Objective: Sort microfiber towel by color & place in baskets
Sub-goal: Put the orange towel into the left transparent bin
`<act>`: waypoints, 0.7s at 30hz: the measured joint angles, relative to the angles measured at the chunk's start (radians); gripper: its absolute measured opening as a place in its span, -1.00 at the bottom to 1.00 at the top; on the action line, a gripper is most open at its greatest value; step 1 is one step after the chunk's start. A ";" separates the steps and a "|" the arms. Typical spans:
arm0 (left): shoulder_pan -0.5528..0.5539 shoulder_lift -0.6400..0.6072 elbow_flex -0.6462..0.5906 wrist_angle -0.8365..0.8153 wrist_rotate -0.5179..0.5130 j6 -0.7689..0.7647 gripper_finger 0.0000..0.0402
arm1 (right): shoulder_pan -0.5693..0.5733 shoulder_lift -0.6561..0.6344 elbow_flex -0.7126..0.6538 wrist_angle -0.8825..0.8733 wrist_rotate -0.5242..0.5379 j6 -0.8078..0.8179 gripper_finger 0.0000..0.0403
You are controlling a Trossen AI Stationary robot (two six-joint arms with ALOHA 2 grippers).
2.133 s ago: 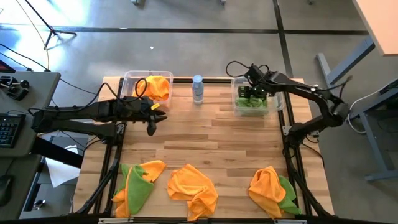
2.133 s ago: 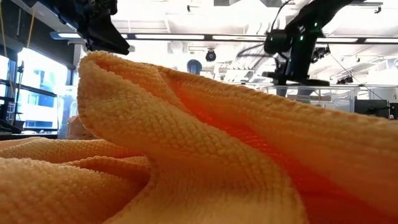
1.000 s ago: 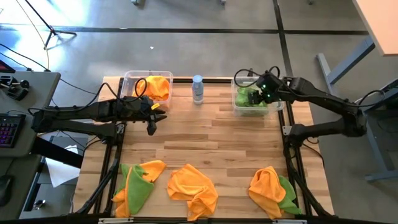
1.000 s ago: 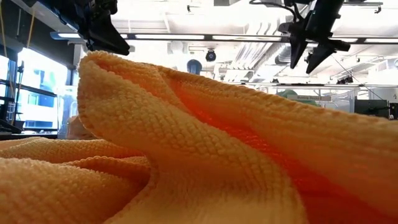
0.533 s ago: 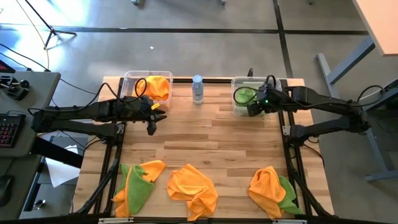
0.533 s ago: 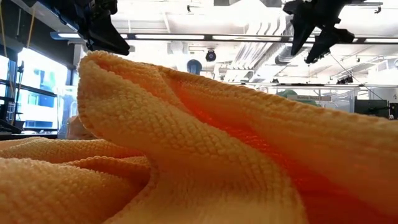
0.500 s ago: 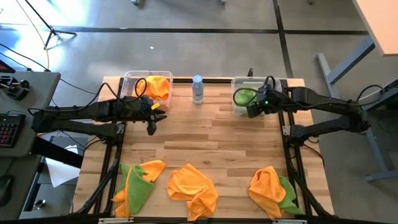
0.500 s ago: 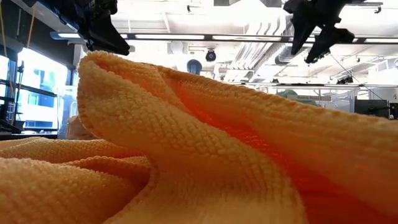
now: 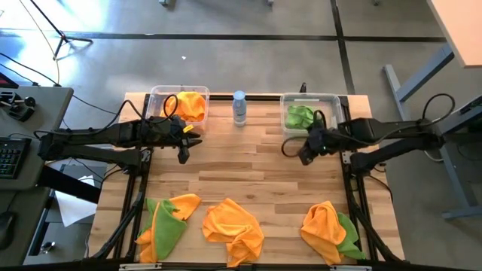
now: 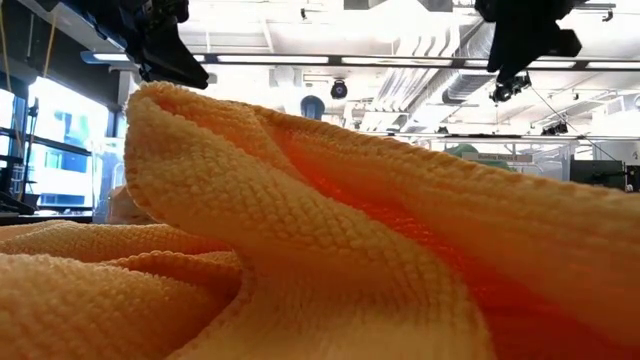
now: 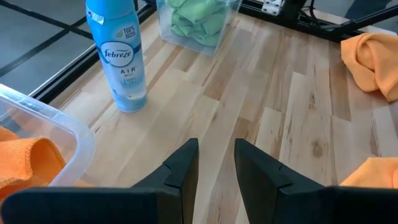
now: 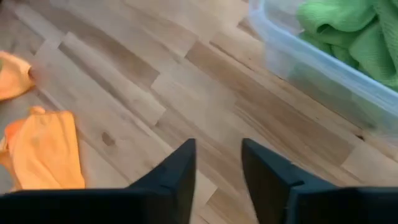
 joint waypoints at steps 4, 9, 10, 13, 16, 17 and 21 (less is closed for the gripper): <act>0.000 0.000 0.000 0.000 0.000 -0.013 -0.55 | 0.076 0.000 0.000 0.000 0.034 0.001 -0.80; 0.000 0.000 0.000 0.000 -0.003 -0.018 -0.55 | 0.144 0.000 -0.002 0.003 0.092 0.001 -0.93; 0.000 0.000 0.000 0.000 -0.003 -0.018 -0.55 | 0.156 -0.001 -0.008 0.009 0.095 0.002 -0.91; 0.000 0.000 0.000 0.001 -0.003 -0.019 -0.55 | 0.186 -0.001 -0.045 0.039 0.096 0.000 -0.90; -0.010 0.000 0.000 0.007 -0.021 -0.046 -0.55 | 0.214 0.000 -0.121 0.117 0.095 0.005 -0.97; -0.019 0.001 0.000 0.009 -0.039 -0.057 -0.55 | 0.223 0.000 -0.150 0.141 0.094 0.015 -0.98; -0.080 0.023 0.016 -0.010 -0.118 -0.103 -0.55 | 0.250 0.000 -0.242 0.256 0.084 0.069 -0.97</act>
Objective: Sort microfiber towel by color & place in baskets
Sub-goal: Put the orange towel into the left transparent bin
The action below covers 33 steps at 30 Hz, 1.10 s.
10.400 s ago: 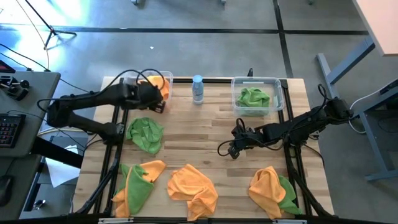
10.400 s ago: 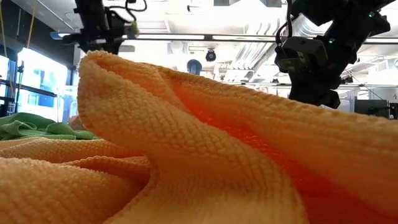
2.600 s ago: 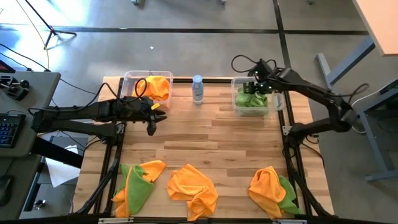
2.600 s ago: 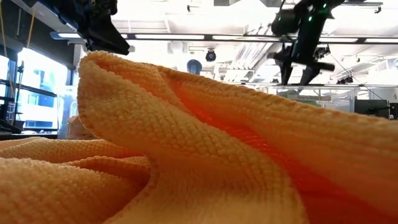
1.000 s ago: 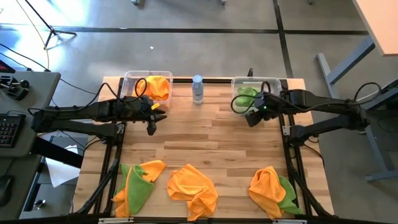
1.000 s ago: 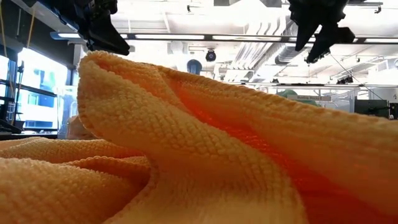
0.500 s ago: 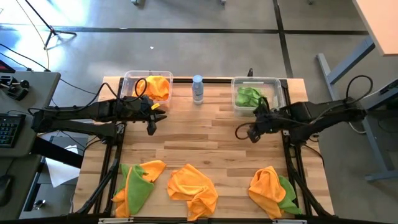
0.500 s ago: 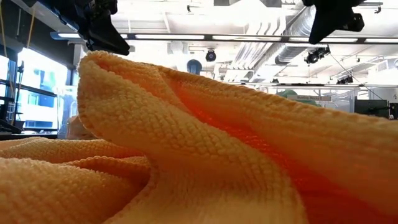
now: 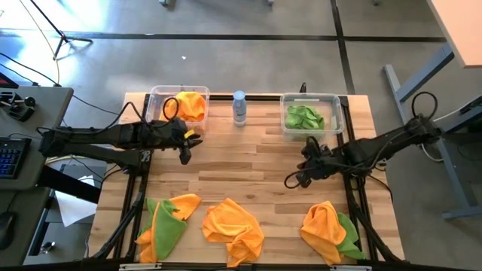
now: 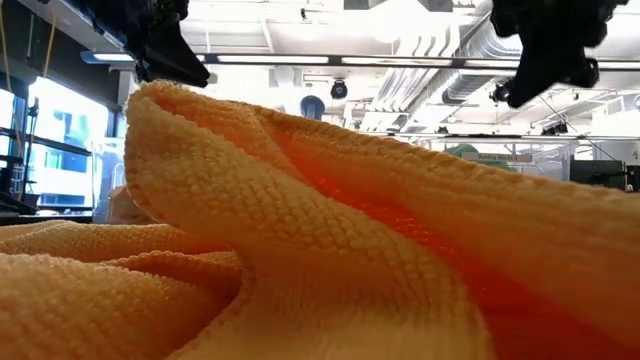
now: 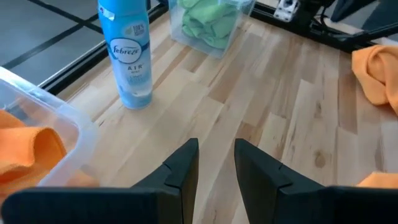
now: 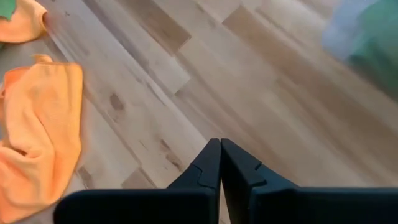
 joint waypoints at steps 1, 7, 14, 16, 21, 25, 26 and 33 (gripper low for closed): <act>-0.020 0.014 0.014 -0.003 -0.018 -0.014 -0.55 | 0.006 0.000 -0.015 0.020 -0.002 0.008 -0.97; -0.154 0.170 0.147 -0.105 -0.156 -0.106 -0.60 | 0.033 -0.001 -0.053 0.080 -0.014 -0.009 -0.99; -0.259 0.406 0.354 -0.334 -0.181 -0.303 -0.70 | 0.053 -0.001 -0.053 0.080 -0.064 -0.067 -1.00; -0.283 0.469 0.418 -0.421 -0.158 -0.388 -0.72 | 0.062 -0.001 -0.053 0.080 -0.076 -0.081 -1.00; -0.342 0.603 0.548 -0.655 -0.092 -0.619 -0.79 | 0.086 -0.001 -0.053 0.080 -0.079 -0.123 -1.00; -0.393 0.671 0.570 -0.710 -0.024 -0.759 -0.83 | 0.093 -0.001 -0.053 0.080 -0.079 -0.172 -1.00; -0.405 0.684 0.570 -0.710 -0.008 -0.786 -0.84 | 0.093 -0.001 -0.053 0.080 -0.079 -0.177 -1.00; -0.489 0.756 0.570 -0.709 0.048 -0.863 -0.86 | 0.092 -0.001 -0.053 0.080 -0.078 -0.212 -1.00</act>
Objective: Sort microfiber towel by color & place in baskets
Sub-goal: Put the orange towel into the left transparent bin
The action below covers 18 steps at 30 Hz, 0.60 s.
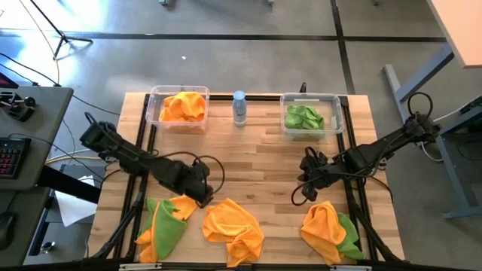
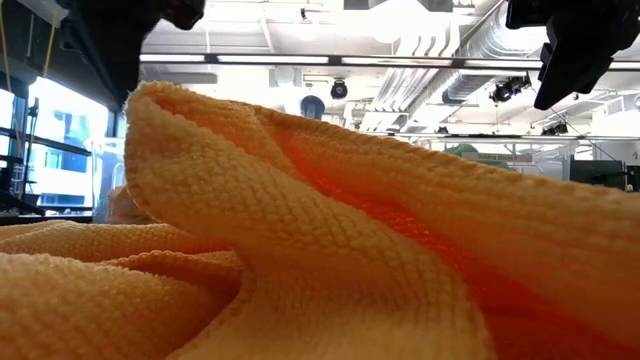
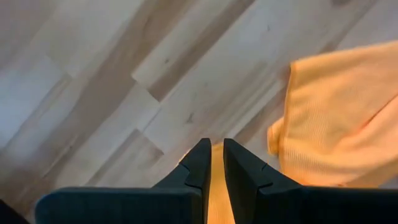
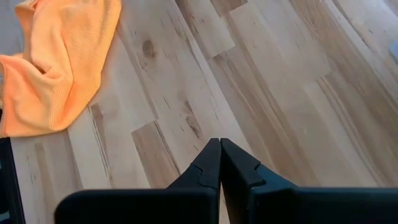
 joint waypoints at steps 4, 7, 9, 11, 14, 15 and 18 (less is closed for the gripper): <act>-0.031 0.049 -0.002 -0.004 -0.001 -0.054 -0.86 | 0.000 0.000 0.000 0.000 0.000 0.000 -1.00; -0.053 0.099 -0.002 -0.020 0.008 -0.060 -0.84 | 0.000 0.000 0.000 0.004 0.000 0.011 -1.00; -0.070 0.132 -0.002 -0.051 0.010 -0.060 -0.78 | 0.003 0.000 0.000 0.011 0.000 0.032 -1.00; -0.083 0.166 -0.003 -0.092 0.016 -0.082 -0.68 | 0.011 0.000 0.000 0.017 0.001 0.038 -1.00; -0.099 0.213 -0.003 -0.139 0.034 -0.090 -0.50 | 0.027 0.000 0.000 0.029 0.000 0.038 -1.00; -0.102 0.226 -0.003 -0.143 0.039 -0.091 -0.43 | 0.031 0.000 0.000 0.031 0.000 0.038 -1.00; -0.105 0.263 -0.003 -0.143 0.065 -0.106 -0.25 | 0.043 0.000 0.000 0.032 0.002 0.037 -1.00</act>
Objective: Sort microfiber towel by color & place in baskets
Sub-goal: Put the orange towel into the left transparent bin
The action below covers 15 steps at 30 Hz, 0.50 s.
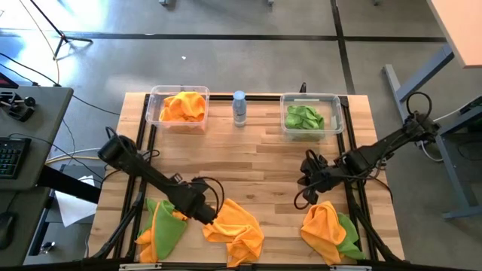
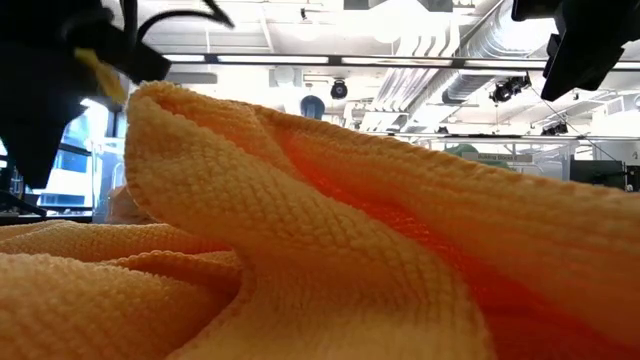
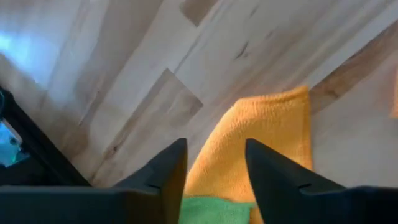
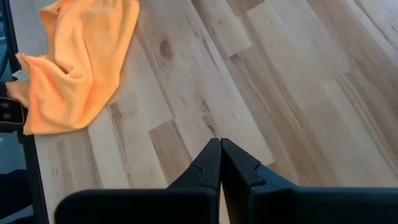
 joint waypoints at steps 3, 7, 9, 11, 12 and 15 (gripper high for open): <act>0.000 0.026 -0.002 0.003 0.015 -0.040 -0.09 | 0.007 0.000 0.000 0.000 0.014 0.000 -1.00; 0.000 0.023 -0.052 0.076 0.043 -0.072 0.06 | 0.008 0.000 0.000 0.002 0.022 0.000 -1.00; 0.000 0.017 -0.087 0.136 0.084 -0.072 0.09 | 0.008 0.000 0.000 0.008 0.023 0.000 -1.00; -0.004 0.018 -0.119 0.190 0.121 -0.069 0.11 | 0.008 0.000 0.000 0.011 0.022 0.000 -1.00; -0.008 0.018 -0.139 0.214 0.137 -0.072 0.11 | 0.008 0.000 0.000 0.013 0.022 0.000 -1.00; -0.020 0.010 -0.193 0.299 0.161 -0.107 0.11 | 0.008 0.000 0.000 0.013 0.022 -0.001 -1.00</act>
